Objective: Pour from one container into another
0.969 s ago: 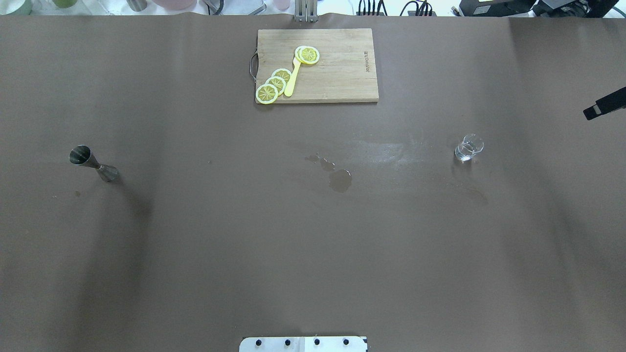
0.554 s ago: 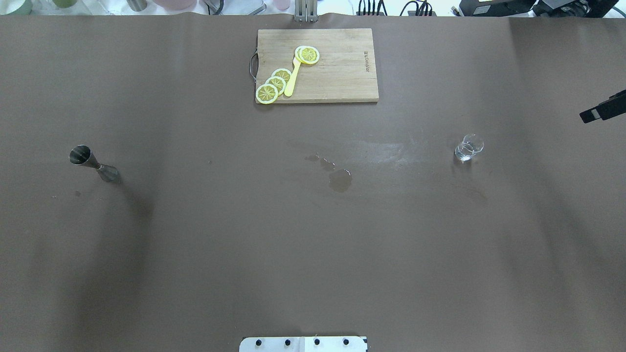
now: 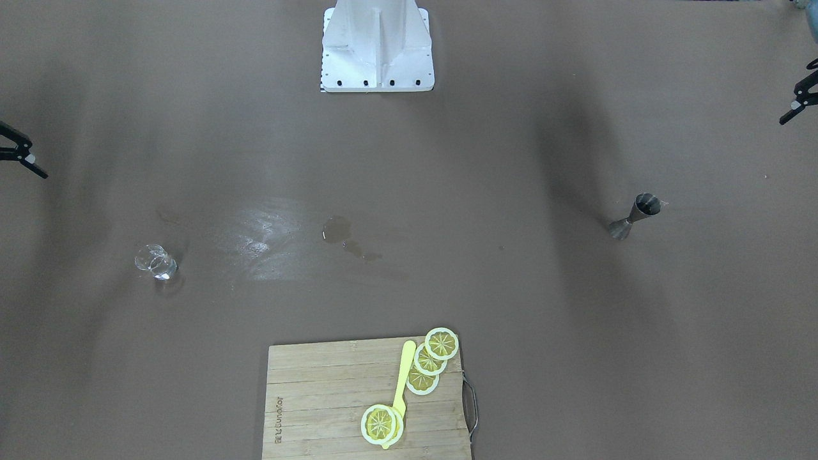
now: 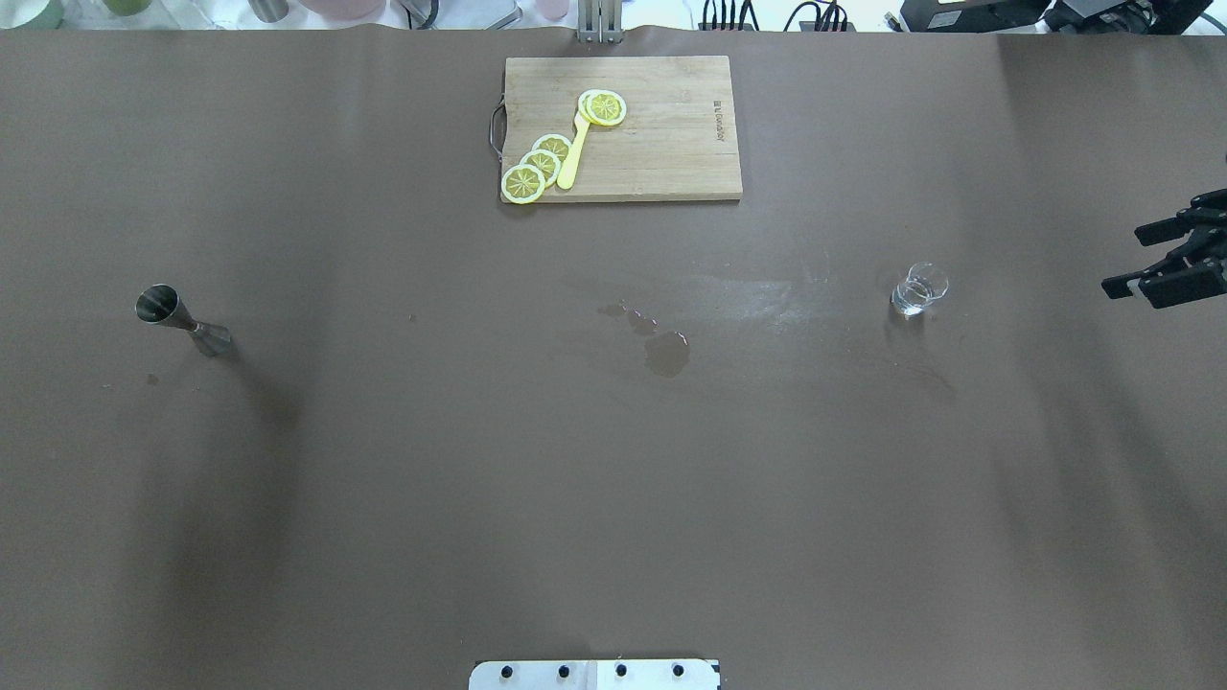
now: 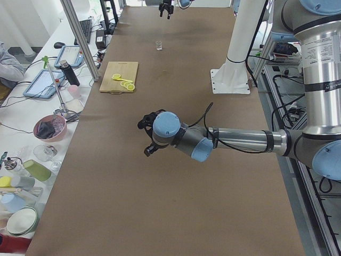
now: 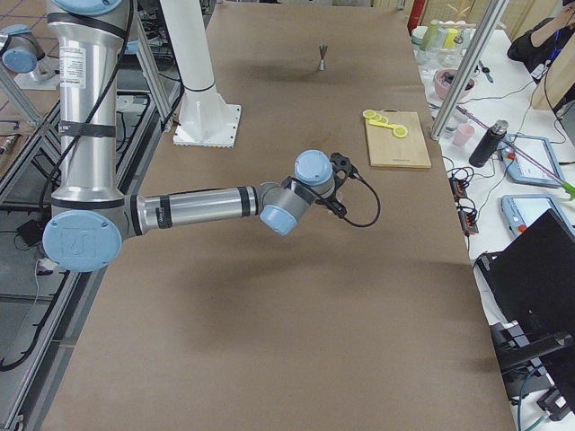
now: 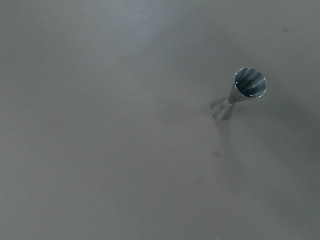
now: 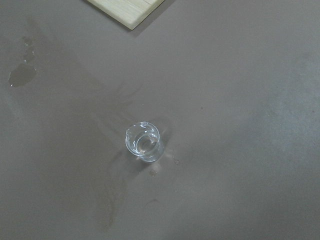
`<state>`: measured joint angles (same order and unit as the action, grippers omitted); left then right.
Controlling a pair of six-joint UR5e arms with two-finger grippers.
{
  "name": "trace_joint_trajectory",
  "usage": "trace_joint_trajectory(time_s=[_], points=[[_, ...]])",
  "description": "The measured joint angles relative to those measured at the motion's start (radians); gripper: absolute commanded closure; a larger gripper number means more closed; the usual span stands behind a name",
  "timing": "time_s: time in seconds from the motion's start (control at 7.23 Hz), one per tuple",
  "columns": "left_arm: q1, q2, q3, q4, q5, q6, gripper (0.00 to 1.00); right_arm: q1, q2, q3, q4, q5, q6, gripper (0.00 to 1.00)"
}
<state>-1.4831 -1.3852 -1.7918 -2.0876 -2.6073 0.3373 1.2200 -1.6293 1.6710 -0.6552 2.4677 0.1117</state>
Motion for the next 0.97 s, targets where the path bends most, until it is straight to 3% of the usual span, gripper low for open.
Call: trace_joint_trajectory(time_s=[0.28, 0.69, 0.97], points=[[0.070, -0.005, -0.006, -0.123, 0.046, -0.002, 0.01, -0.038, 0.020, -0.148, 0.258, -0.001, -0.007, 0.00], [0.262, -0.006, 0.000, -0.326, 0.141, -0.004, 0.01, -0.098, 0.097, -0.285, 0.473, 0.002, -0.059, 0.00], [0.428, 0.002, 0.001, -0.515, 0.284, -0.050, 0.01, -0.118, 0.129, -0.334, 0.542, 0.004, -0.093, 0.00]])
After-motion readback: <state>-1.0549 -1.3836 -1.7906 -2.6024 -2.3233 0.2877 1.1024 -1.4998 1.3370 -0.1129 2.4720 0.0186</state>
